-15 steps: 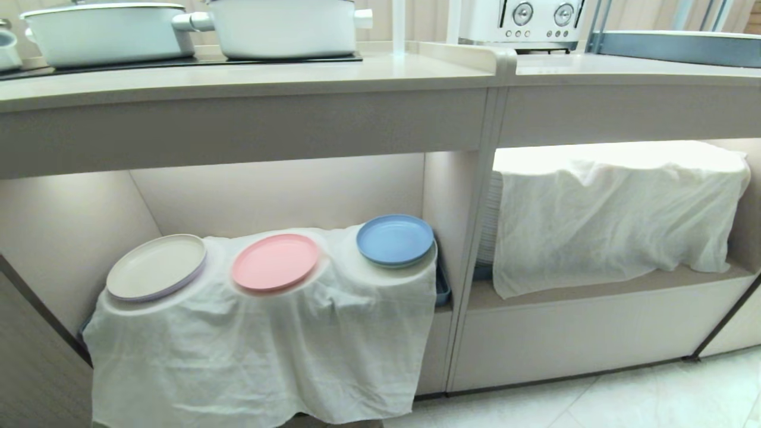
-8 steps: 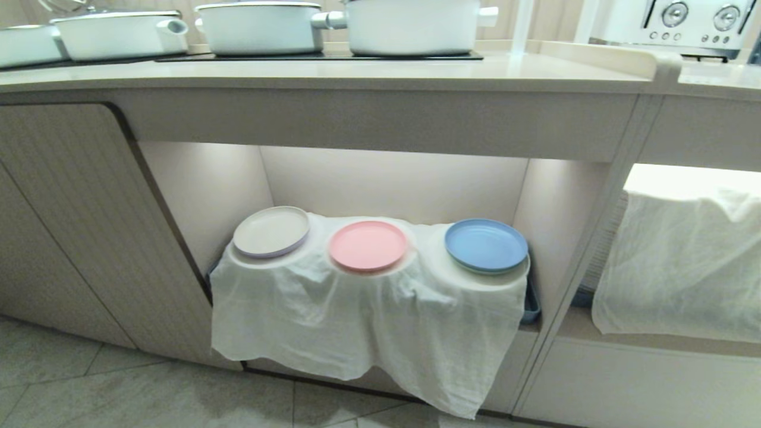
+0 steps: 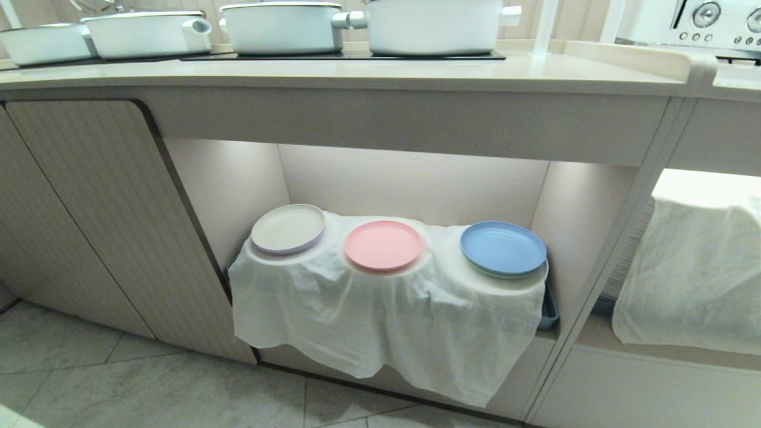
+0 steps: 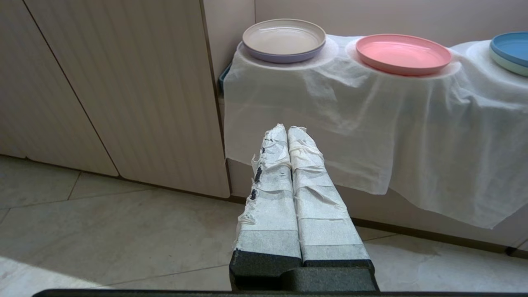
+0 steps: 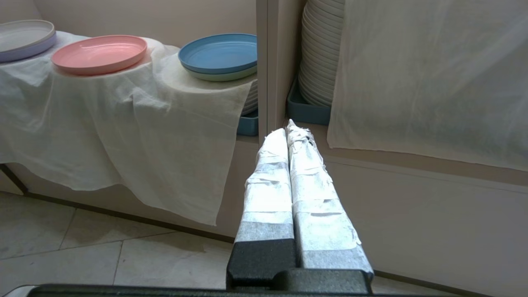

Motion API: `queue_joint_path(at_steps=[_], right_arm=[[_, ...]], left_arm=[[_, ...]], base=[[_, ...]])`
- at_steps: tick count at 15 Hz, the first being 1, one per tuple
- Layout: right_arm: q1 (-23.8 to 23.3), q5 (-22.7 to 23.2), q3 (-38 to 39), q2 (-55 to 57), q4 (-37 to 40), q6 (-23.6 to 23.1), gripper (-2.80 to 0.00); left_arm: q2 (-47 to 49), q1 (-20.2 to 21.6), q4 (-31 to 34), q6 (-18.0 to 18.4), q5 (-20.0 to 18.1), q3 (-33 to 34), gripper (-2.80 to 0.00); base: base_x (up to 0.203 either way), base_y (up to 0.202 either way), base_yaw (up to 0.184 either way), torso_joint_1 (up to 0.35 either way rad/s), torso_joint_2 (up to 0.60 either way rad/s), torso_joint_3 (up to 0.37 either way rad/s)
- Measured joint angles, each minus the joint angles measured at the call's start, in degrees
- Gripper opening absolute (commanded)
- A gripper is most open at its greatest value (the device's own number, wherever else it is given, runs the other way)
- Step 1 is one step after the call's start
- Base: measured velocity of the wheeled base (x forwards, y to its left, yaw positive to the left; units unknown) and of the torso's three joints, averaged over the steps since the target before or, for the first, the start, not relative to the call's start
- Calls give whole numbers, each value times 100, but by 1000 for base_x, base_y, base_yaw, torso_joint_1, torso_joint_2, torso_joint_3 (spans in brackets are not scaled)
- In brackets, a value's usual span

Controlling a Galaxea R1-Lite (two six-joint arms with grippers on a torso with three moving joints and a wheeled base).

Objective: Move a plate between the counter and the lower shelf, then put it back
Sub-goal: Pick up the plate in the cupboard

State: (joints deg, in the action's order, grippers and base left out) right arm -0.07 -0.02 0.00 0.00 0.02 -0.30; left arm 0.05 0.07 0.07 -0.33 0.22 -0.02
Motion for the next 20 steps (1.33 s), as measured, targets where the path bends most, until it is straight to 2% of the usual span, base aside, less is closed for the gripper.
queue_joint_path(at_steps=[16, 18, 20], right_arm=[[0, 1, 0, 0, -2, -1, -280], [-3, 2, 0, 0, -2, -2, -280], [-3, 2, 0, 0, 0, -2, -280]], left_arm=[[0, 0, 29, 43, -40, -25, -280], [12, 0, 97, 35, -116, -163, -280], [192, -4, 330, -34, -389, -561, -280]], base=[[0, 0, 0, 0, 0, 0], [0, 0, 0, 0, 0, 0], [0, 0, 0, 0, 0, 0]])
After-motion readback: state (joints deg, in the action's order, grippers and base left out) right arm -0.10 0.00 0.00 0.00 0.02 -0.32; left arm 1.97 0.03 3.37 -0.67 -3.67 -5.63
